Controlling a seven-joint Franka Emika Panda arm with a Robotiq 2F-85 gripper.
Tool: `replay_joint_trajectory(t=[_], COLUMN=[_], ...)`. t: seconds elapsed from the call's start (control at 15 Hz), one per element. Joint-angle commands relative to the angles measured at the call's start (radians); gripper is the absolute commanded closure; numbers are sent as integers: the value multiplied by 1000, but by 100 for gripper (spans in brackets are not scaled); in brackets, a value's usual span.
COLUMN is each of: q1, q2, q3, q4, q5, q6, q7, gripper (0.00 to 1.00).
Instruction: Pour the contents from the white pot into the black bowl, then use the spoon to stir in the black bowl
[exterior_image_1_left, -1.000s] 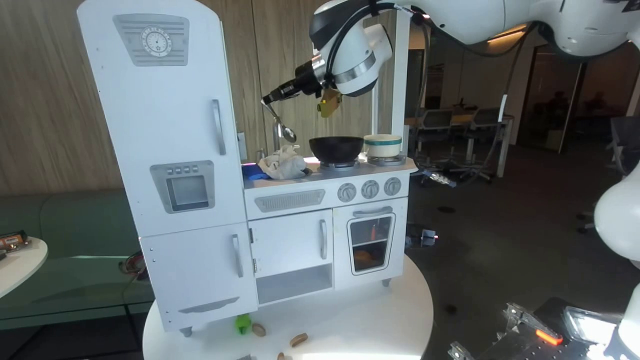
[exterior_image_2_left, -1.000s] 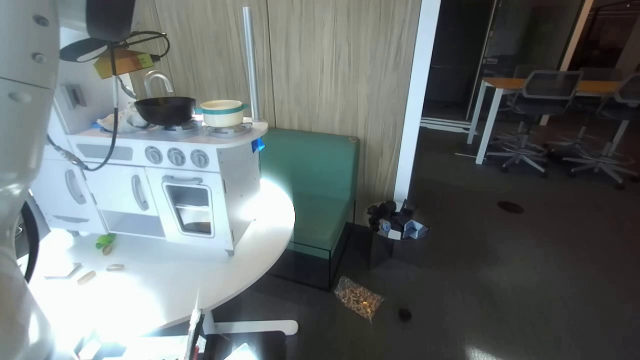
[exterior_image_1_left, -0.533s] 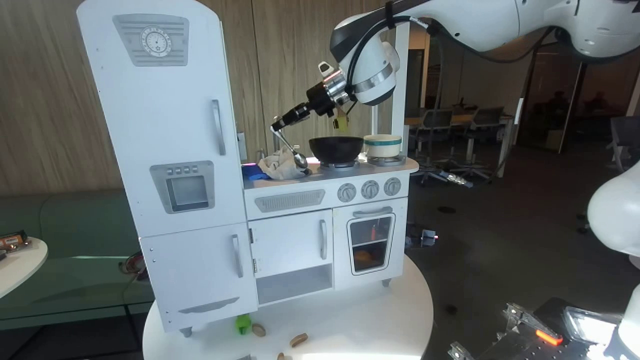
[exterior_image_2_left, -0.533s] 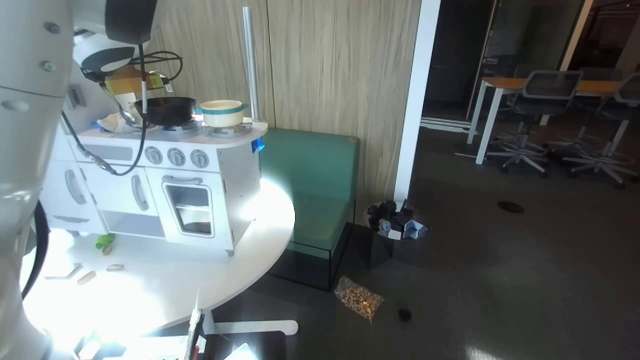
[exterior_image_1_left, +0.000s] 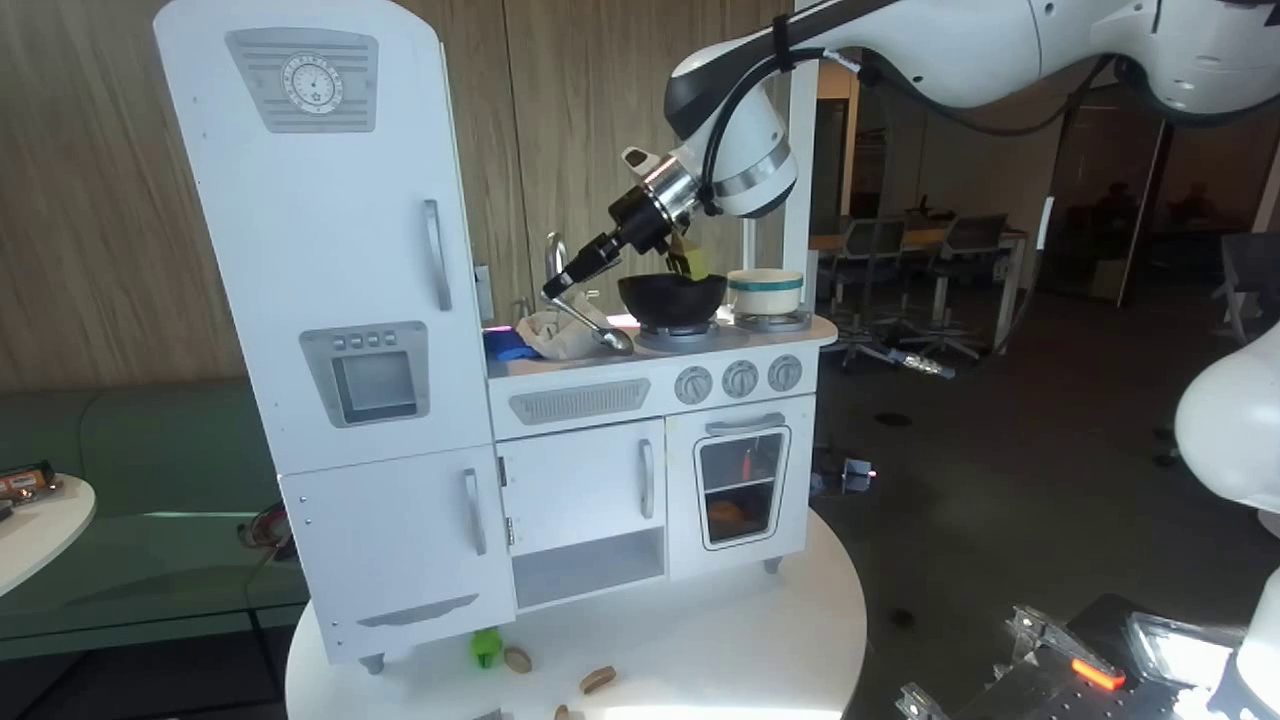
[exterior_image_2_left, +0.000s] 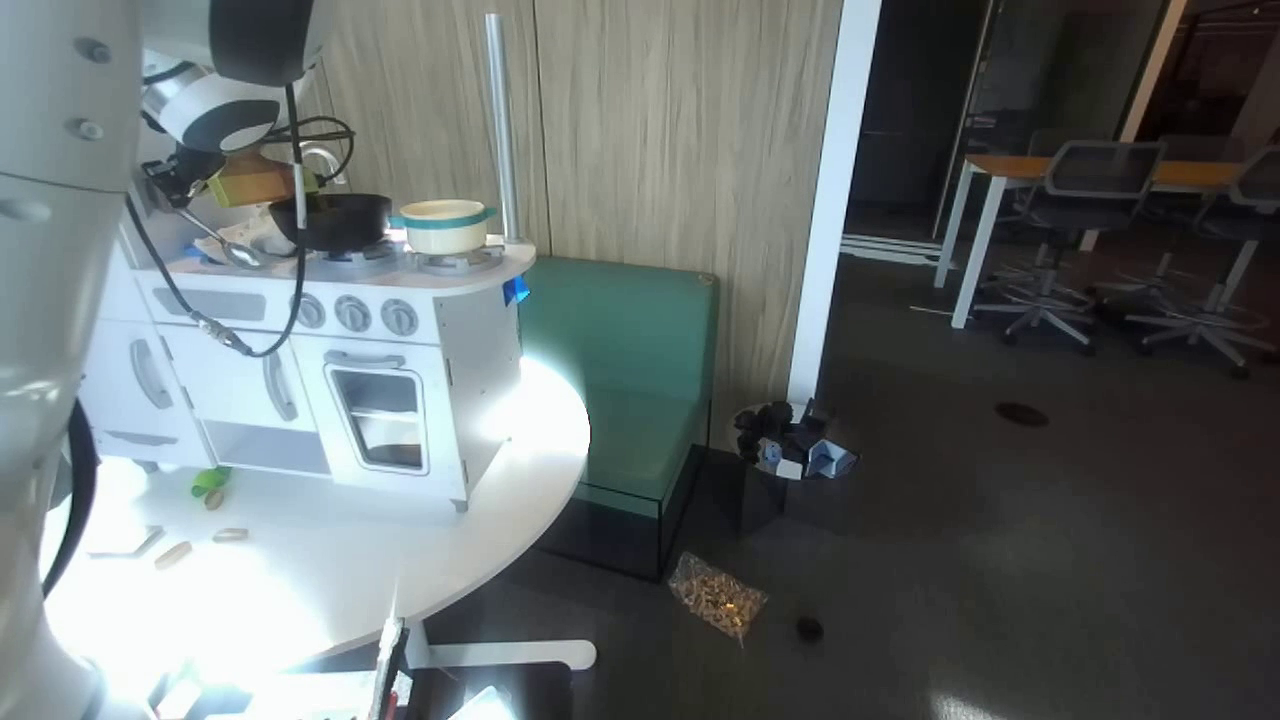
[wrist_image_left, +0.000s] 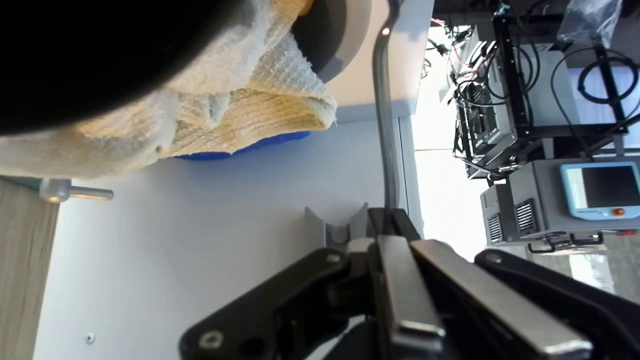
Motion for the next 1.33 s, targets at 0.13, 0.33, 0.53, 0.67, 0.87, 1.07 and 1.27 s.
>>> replay_joint_trajectory(t=[0.13,0.33,0.53,0.67,0.87,1.07,1.27], q1=[141,189,202,206,234,245,258], q2=[-13,-10,21,36,14,7,-60], q3=[-96,-123,-132,-139,-180,-197,-222], q4=[71,96,114,133,150,173,157], q5=[-99,-118,-167,-178,-160,-137,-106], q6=[-37,-16,-18,-42,-61,-81,-46], q7=[-17,-57,-58,-59,-89,-122,-95], gripper=[96,95,95,96,71,51,29])
